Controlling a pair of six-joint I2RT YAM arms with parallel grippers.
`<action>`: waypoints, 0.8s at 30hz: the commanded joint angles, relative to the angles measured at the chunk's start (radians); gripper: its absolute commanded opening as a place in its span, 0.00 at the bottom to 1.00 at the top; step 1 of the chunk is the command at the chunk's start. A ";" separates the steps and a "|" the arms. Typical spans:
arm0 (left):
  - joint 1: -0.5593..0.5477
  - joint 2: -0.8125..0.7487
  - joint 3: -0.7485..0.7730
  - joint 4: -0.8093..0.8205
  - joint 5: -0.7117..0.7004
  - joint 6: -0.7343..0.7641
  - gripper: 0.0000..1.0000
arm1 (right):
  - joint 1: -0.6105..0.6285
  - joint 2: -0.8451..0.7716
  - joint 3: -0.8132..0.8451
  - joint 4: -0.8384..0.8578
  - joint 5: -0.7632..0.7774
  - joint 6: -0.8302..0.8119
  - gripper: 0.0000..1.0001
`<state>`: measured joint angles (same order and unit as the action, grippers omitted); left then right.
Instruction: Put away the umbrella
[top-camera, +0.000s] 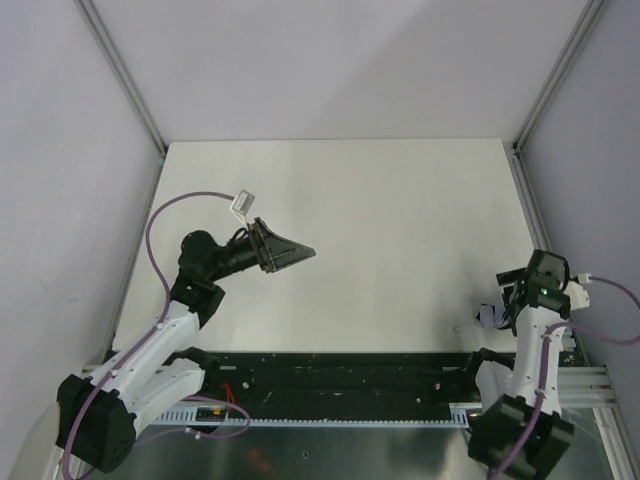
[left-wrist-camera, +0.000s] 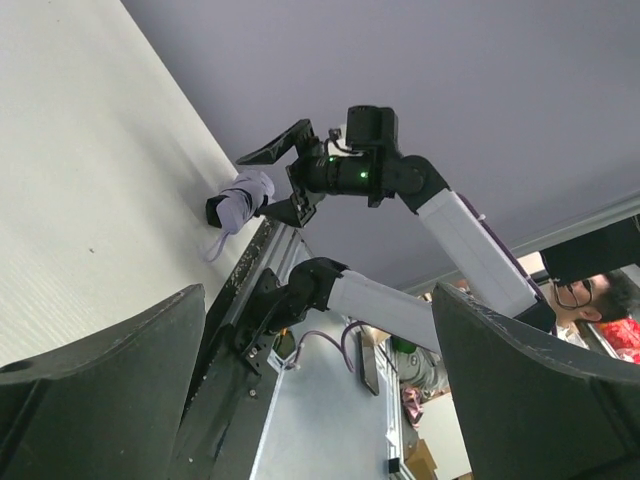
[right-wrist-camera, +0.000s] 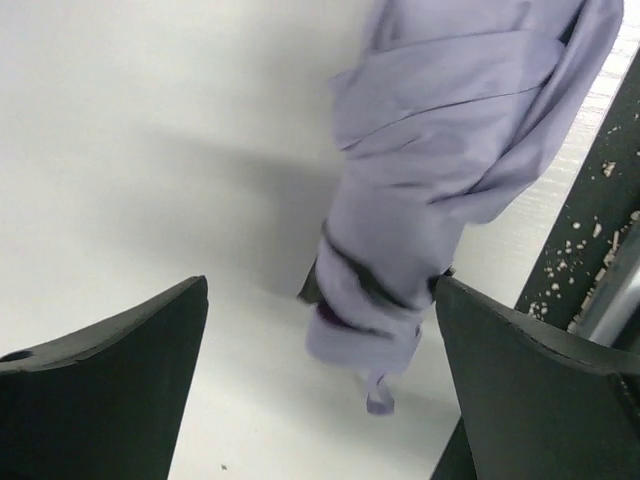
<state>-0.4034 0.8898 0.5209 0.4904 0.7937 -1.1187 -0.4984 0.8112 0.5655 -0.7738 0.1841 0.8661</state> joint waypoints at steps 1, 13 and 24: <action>-0.012 0.006 0.058 0.018 0.049 -0.015 0.97 | 0.206 -0.010 0.175 -0.251 0.263 0.160 0.99; -0.008 -0.002 0.116 0.018 0.058 -0.023 0.98 | 0.826 0.065 0.405 -0.129 0.379 -0.020 0.99; 0.078 -0.167 0.260 0.010 0.014 0.060 0.99 | 1.088 -0.179 0.484 0.212 0.311 -0.430 0.99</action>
<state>-0.3637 0.8104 0.6853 0.4759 0.8185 -1.1240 0.5636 0.7475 0.9924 -0.7341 0.5079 0.6170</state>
